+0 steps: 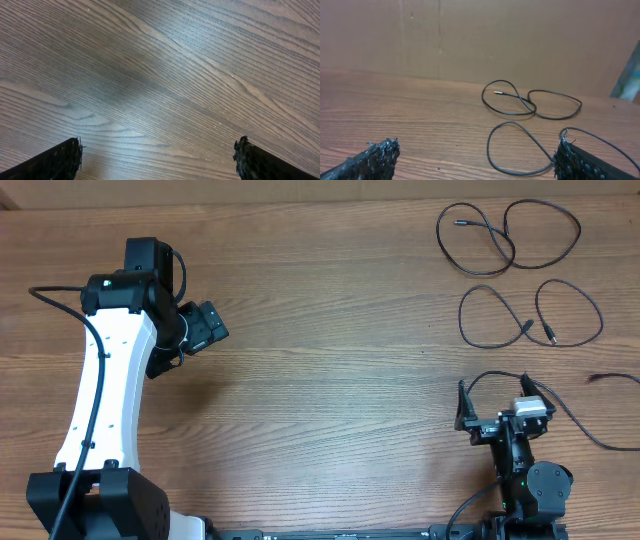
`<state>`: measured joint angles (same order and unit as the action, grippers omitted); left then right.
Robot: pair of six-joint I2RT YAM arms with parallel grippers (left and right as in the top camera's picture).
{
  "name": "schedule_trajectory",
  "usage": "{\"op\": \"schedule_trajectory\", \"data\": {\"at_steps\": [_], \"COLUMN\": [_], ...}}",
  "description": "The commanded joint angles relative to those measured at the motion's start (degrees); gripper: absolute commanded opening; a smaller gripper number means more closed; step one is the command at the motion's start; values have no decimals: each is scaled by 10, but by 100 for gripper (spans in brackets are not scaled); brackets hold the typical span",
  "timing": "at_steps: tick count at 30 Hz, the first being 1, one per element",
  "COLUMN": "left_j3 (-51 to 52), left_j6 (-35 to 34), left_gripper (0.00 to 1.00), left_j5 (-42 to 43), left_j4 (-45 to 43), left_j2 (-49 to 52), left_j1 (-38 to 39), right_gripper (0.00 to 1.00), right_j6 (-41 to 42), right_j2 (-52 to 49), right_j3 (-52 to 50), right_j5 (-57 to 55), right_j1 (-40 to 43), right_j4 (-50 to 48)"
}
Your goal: Untangle cables
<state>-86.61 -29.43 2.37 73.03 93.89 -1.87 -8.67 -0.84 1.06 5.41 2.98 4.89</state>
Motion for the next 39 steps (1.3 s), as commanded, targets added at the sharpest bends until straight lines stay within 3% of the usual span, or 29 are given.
{"op": "schedule_trajectory", "data": {"at_steps": [1,39], "left_j3": [2,2], "left_j6": [1,1], "left_gripper": [100,100], "left_j5": [4,4], "left_j4": [0,0], "left_j2": [5,5], "left_j1": [5,5], "right_gripper": [100,100], "right_j6": [16,28], "right_j2": [7,7], "right_j3": [-6,-6], "right_j5": [-19,-24], "right_j1": [2,-7], "right_j4": [1,-2]}}
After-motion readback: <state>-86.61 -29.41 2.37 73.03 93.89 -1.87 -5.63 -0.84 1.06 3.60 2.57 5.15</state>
